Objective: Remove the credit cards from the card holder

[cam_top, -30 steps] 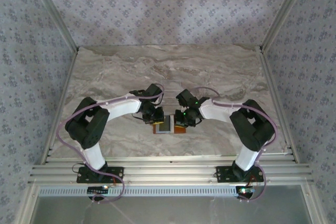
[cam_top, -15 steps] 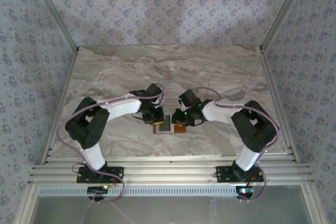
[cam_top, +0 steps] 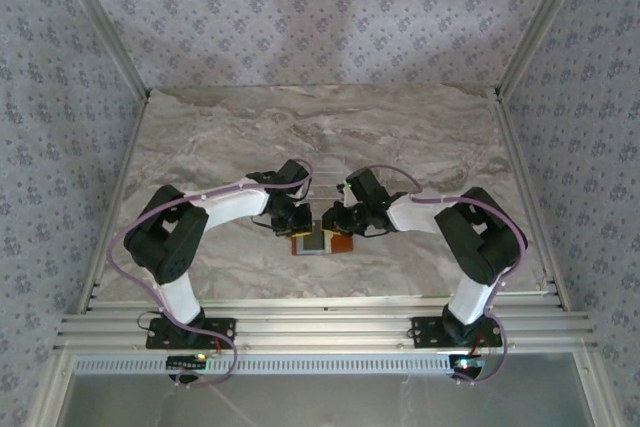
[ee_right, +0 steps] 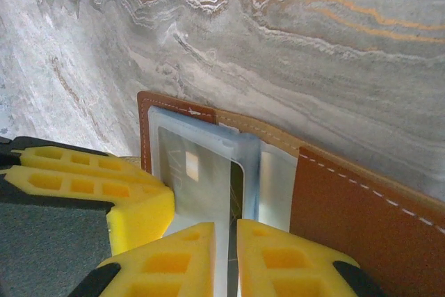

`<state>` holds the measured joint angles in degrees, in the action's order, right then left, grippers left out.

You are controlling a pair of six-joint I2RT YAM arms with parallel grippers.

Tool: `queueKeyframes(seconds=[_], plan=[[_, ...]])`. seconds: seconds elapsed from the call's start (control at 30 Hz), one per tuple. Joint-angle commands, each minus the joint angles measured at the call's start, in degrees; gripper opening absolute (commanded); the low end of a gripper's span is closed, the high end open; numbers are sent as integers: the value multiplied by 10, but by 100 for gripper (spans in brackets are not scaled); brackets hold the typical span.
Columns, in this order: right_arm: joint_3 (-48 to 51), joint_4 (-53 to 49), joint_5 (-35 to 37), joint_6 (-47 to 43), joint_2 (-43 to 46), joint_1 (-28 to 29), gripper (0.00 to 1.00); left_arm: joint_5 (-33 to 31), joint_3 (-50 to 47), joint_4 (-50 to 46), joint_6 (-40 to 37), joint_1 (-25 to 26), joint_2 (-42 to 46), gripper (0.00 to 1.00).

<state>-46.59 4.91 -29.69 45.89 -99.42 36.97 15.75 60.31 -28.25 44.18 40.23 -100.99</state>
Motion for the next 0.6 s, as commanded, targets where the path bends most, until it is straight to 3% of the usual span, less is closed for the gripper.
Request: queueKeyframes(seconds=[0.0, 0.57], plan=[[6, 15, -19, 6, -16, -5, 16, -22, -18, -13, -3, -1, -27, 14], [10, -35, 30, 0, -12, -5, 17, -23, -6, -26, -8, 0, -36, 14]])
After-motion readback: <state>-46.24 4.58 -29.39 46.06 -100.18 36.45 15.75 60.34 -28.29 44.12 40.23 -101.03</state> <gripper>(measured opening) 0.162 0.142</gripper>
